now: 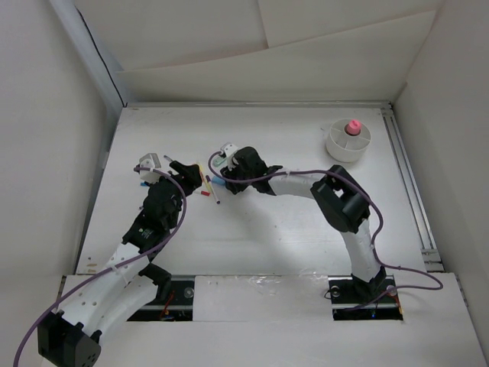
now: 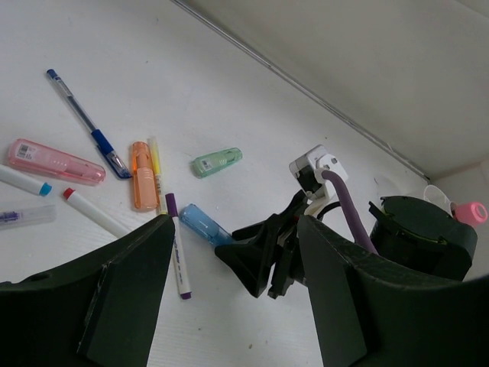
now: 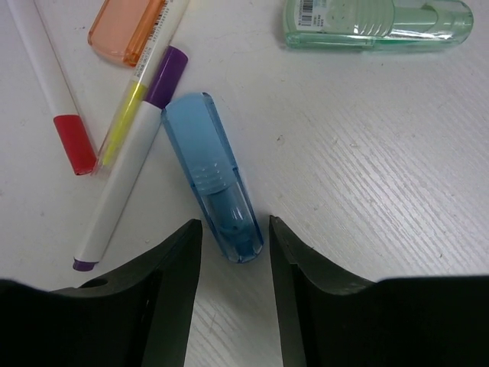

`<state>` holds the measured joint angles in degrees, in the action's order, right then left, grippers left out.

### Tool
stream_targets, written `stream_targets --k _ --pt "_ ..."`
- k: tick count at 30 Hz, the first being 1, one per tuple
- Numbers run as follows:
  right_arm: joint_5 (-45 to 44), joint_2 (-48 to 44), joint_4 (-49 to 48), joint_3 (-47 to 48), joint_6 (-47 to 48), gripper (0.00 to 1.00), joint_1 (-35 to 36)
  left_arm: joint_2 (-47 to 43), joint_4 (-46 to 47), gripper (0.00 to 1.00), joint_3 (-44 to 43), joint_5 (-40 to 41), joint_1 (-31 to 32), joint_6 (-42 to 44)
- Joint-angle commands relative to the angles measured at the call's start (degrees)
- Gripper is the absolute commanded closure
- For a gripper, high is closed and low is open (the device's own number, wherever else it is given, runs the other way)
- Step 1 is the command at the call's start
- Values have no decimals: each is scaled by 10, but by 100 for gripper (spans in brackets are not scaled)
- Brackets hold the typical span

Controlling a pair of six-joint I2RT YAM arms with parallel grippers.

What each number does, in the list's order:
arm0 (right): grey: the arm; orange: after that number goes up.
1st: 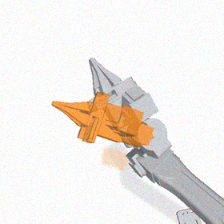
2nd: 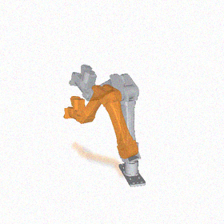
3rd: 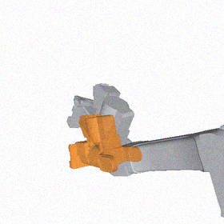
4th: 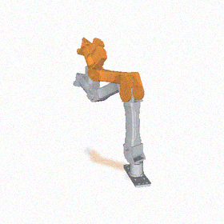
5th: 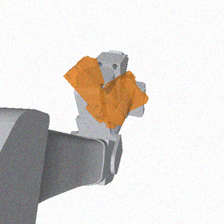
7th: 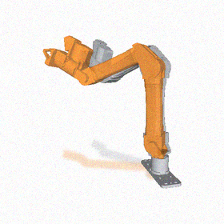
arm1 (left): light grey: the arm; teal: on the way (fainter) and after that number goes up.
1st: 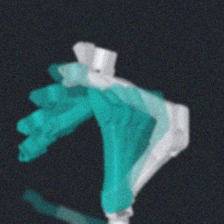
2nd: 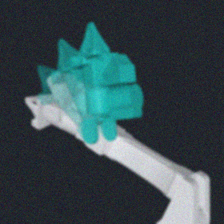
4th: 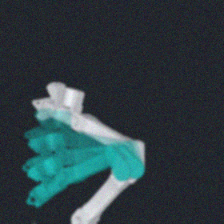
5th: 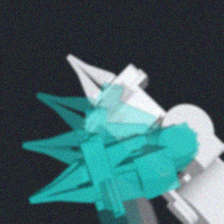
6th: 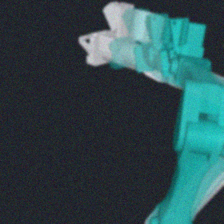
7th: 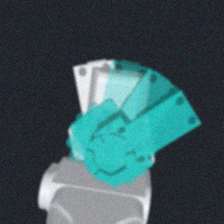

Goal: Sort the stationery into containers
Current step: Pick up the pen from the center of the board.

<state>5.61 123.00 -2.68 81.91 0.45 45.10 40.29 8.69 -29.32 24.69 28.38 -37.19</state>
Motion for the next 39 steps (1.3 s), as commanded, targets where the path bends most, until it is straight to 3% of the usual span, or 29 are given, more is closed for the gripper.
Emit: stream_targets --k 1,3,9,14,16,20,29,34,39 --pt "-6 -19 -5 -24 2 53 5 -8 7 38 -14 8 -3 -3" --pt "-6 -24 -10 -32 2 49 5 -8 7 38 -14 8 -3 -3" --pt "-17 -36 -22 -54 2 47 5 -8 7 38 -14 8 -3 -3" --pt "-23 -43 -33 -59 -4 61 5 -8 7 38 -14 8 -3 -3" --pt "-17 -43 -33 -59 -4 61 5 -8 7 38 -14 3 -3 -3" --pt "-5 -23 -33 -47 -4 50 5 -8 7 38 -14 3 -3 -3" --pt "17 -18 -38 -36 7 43 0 -8 7 38 -14 3 -3 -3" --pt "34 -13 -38 -31 7 55 0 -8 7 38 -14 3 -3 -3" --pt "41 -7 -38 -25 7 57 0 -8 12 38 -14 3 -3 -3"
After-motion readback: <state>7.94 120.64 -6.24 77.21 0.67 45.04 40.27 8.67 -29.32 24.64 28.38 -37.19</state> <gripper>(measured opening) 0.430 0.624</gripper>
